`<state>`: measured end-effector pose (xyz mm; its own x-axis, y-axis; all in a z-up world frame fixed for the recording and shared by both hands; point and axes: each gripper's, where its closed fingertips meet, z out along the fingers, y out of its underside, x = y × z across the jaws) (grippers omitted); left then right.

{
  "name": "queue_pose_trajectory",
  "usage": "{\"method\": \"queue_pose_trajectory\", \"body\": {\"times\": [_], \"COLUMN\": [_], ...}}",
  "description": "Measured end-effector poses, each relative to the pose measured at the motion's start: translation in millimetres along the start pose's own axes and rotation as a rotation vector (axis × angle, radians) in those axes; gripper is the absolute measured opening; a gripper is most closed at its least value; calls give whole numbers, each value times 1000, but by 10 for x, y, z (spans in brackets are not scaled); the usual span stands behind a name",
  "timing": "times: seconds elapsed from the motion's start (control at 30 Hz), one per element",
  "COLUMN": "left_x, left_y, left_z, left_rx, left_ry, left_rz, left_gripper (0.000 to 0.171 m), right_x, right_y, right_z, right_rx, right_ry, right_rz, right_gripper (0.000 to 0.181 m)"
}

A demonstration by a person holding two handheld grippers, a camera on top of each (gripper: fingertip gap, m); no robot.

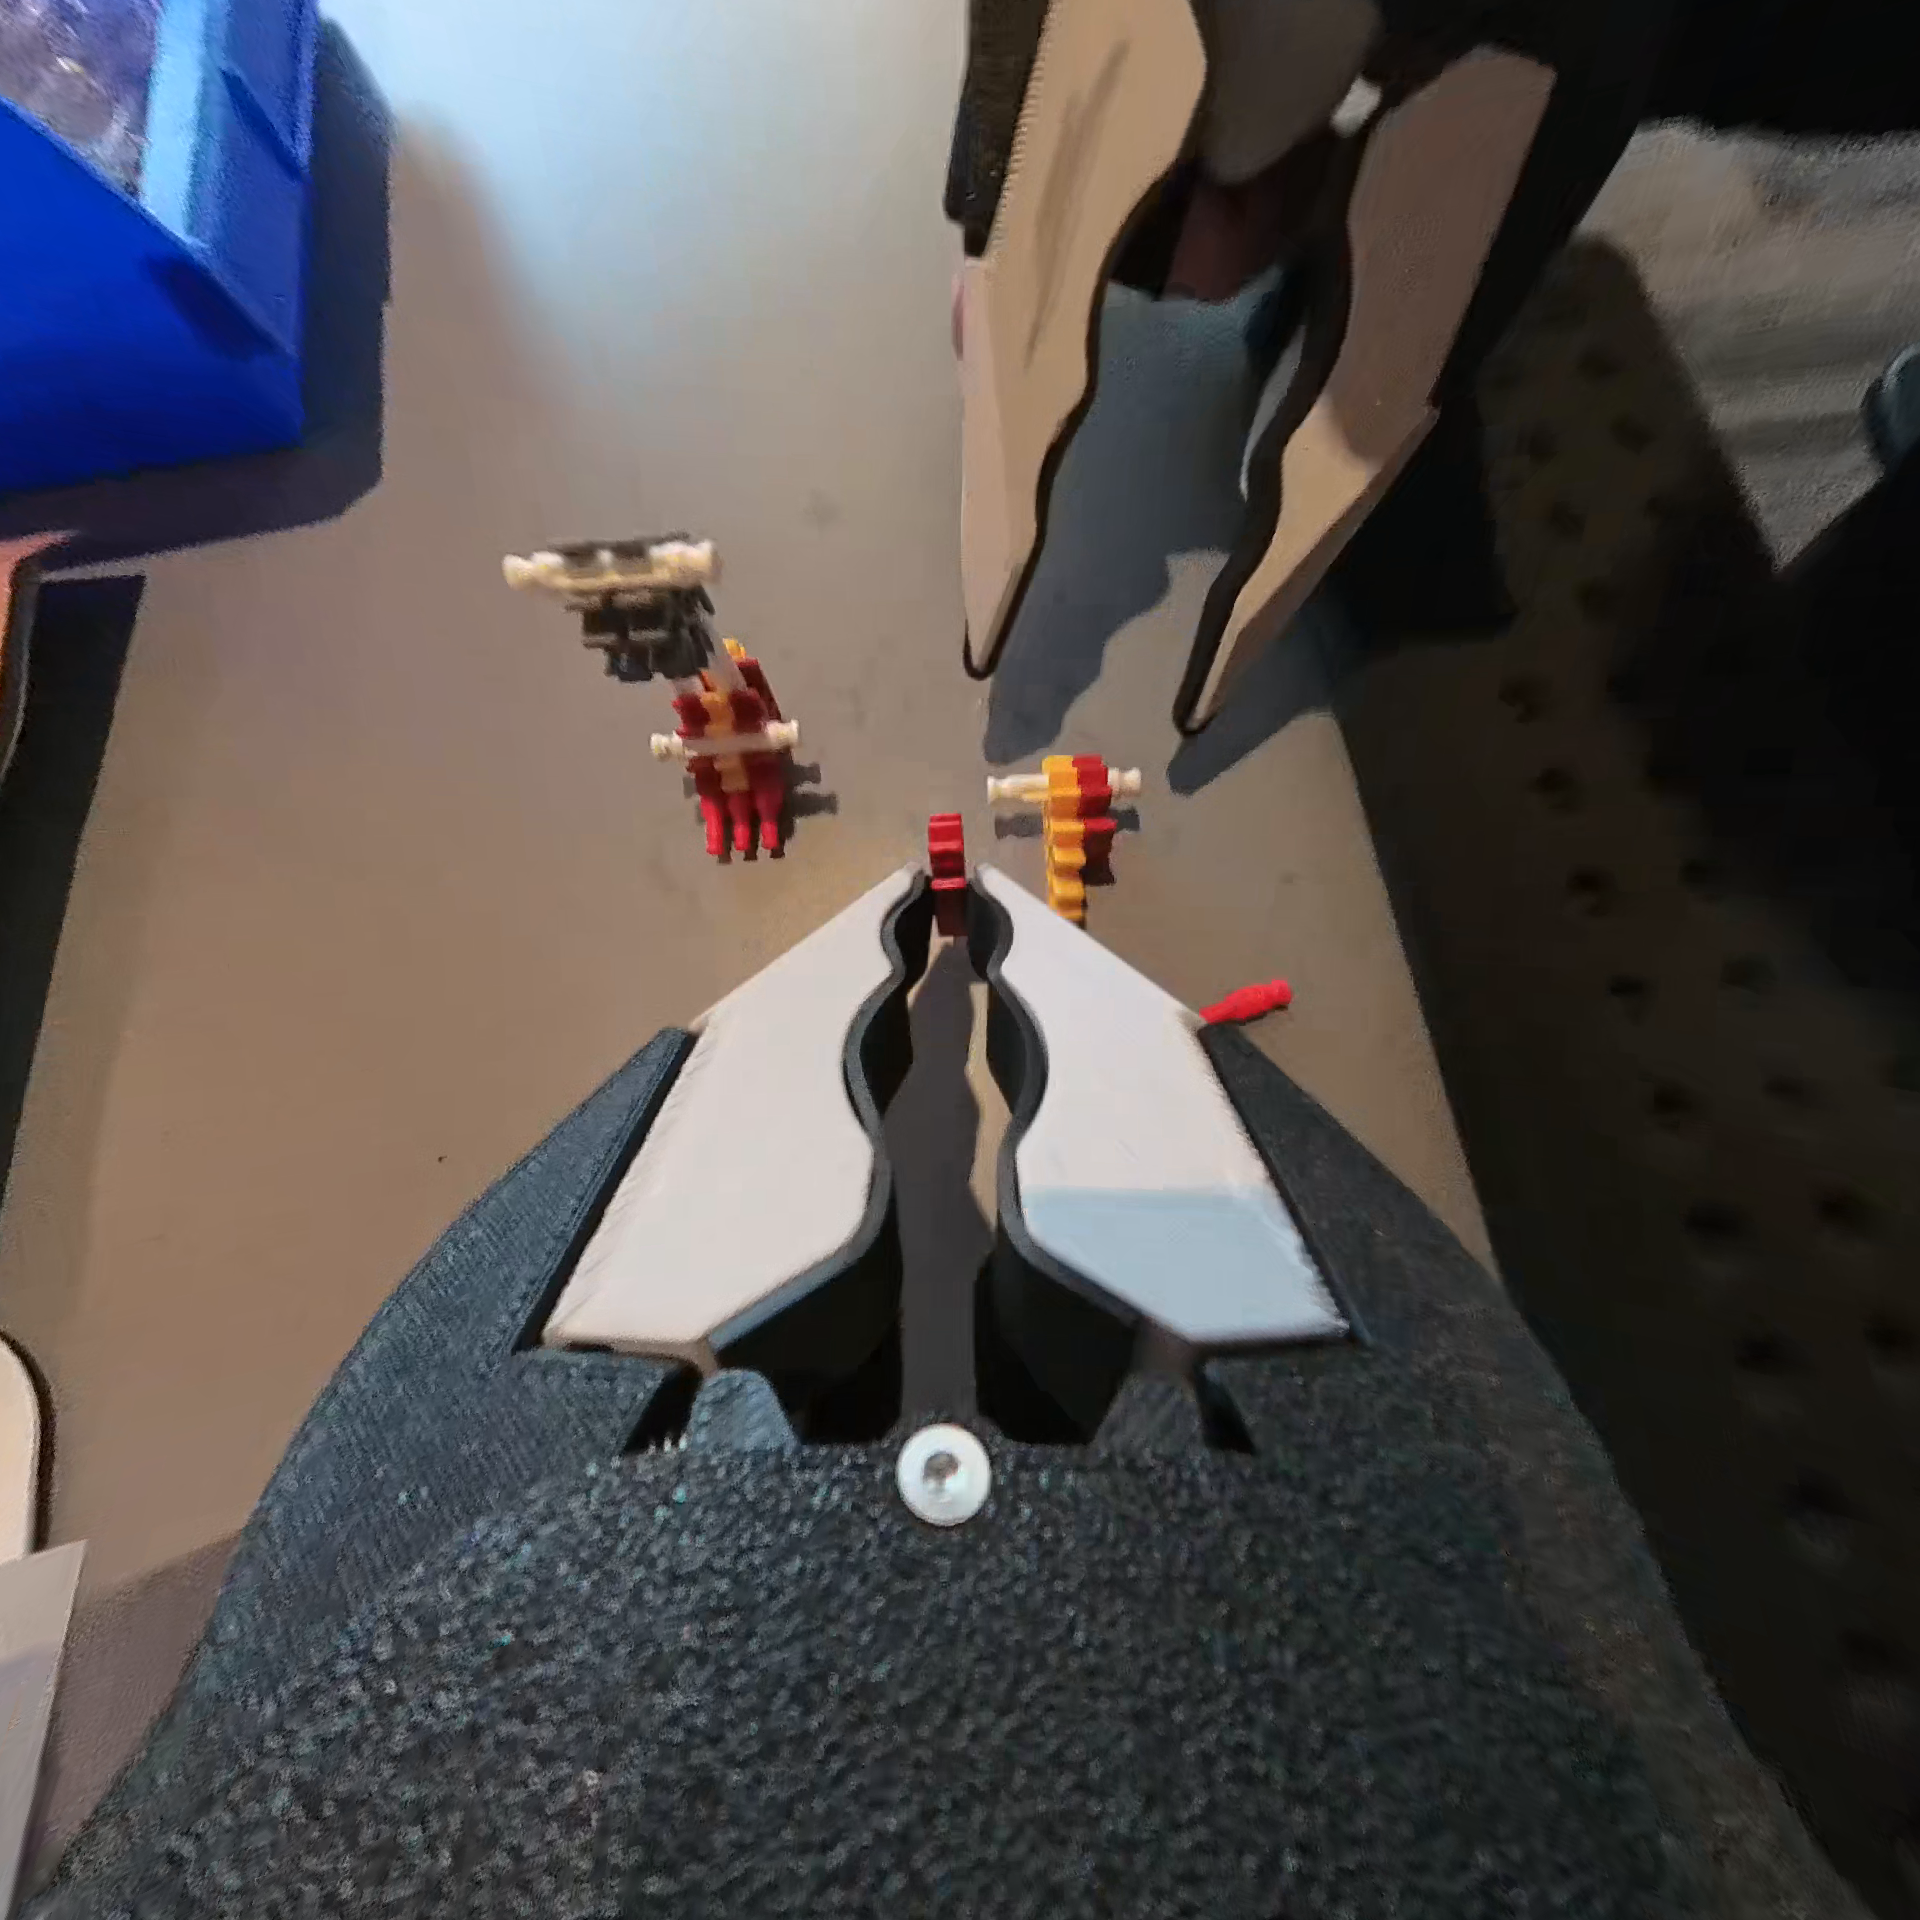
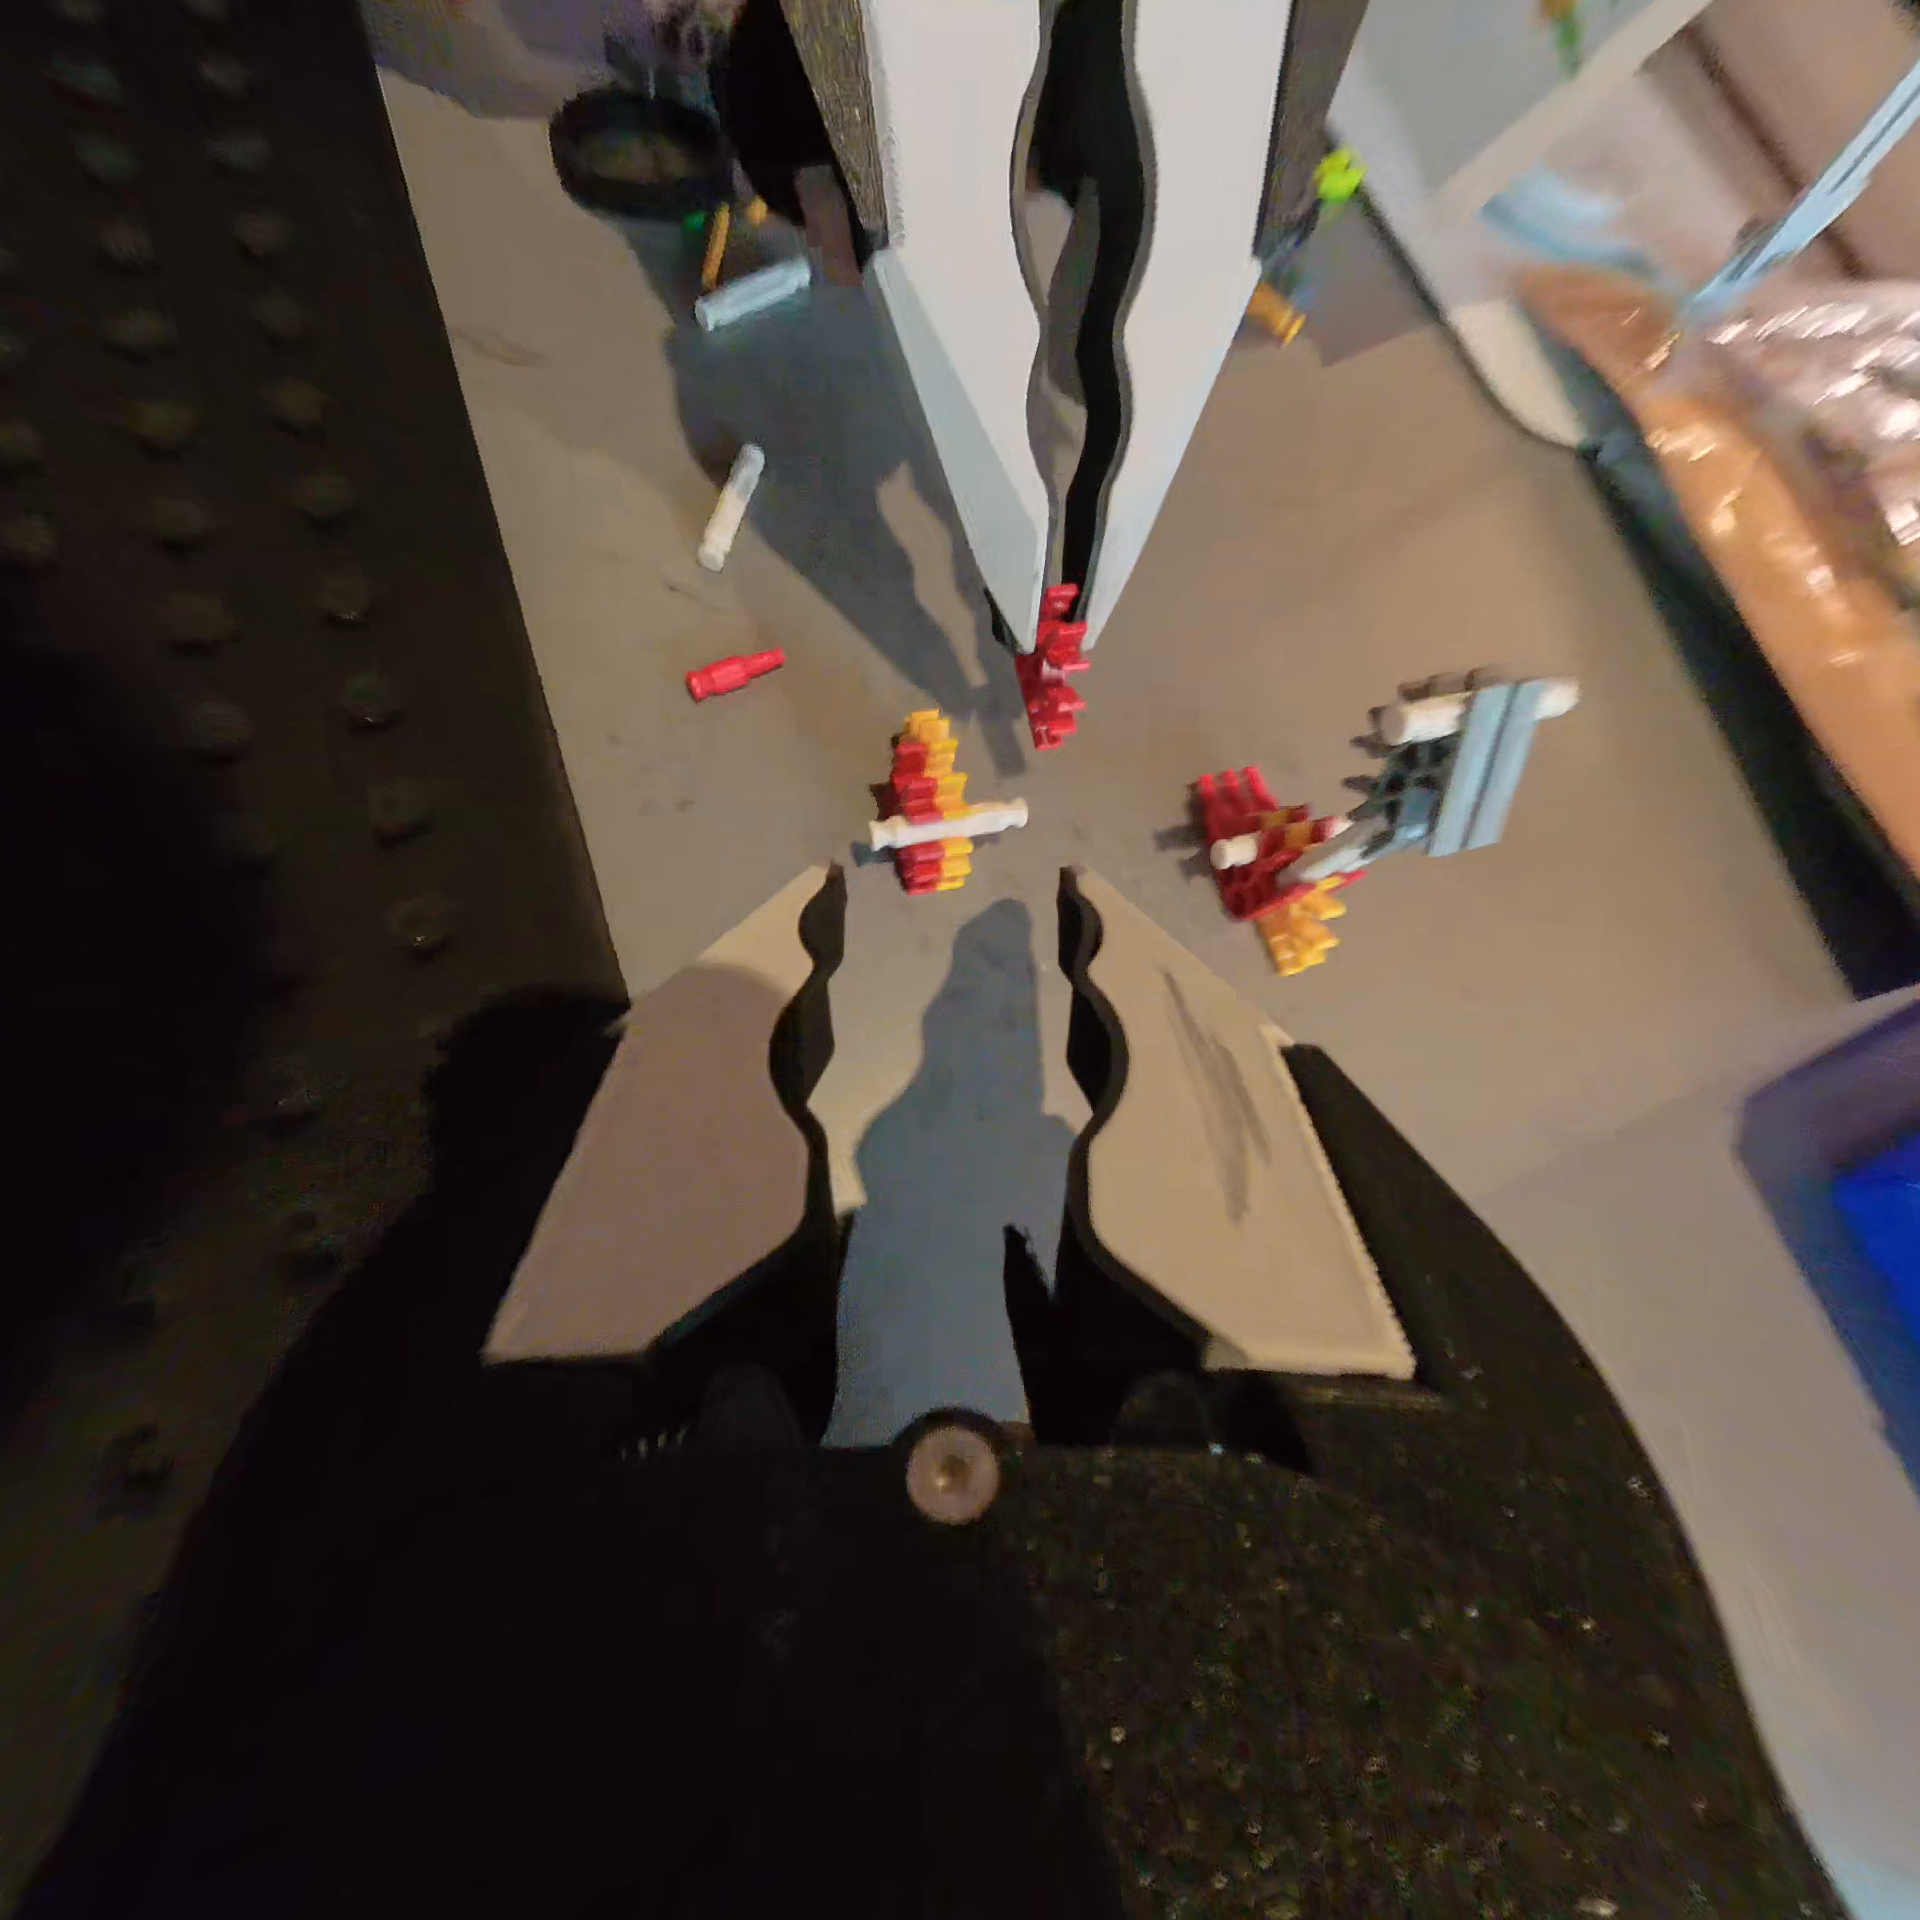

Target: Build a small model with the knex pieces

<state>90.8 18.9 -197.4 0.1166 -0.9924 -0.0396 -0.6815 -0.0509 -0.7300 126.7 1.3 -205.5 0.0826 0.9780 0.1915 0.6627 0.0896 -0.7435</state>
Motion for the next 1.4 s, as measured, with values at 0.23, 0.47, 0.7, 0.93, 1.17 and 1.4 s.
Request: {"method": "queue_pose_trajectory", "body": {"times": [0.23, 0.47, 0.7, 0.93, 1.17, 1.4], "left_x": [77, 127, 101, 144, 161, 146], "left_y": [113, 136, 108, 170, 150, 147], "left_z": [114, 167, 71, 130, 164, 176], "left_rx": [-78, -76, -56, -90, -94, -95], "left_ry": [30, 59, 55, 67, 62, 61], "left_rz": [67, 65, 43, 63, 72, 59], "left_gripper": [6, 8, 20, 11, 6, 6], "right_x": [-25, -5, -5, -9, -6, 3], "right_y": [57, 49, 44, 58, 50, 31], "right_z": [188, 219, 212, 194, 198, 159], "right_rx": [-41, -41, -41, -50, -50, -33], "right_ry": [-74, -70, -67, -54, -38, -42], "right_rz": [37, 33, 34, 40, 35, 36], "right_gripper": [42, 30, 29, 24, 22, 17]}}
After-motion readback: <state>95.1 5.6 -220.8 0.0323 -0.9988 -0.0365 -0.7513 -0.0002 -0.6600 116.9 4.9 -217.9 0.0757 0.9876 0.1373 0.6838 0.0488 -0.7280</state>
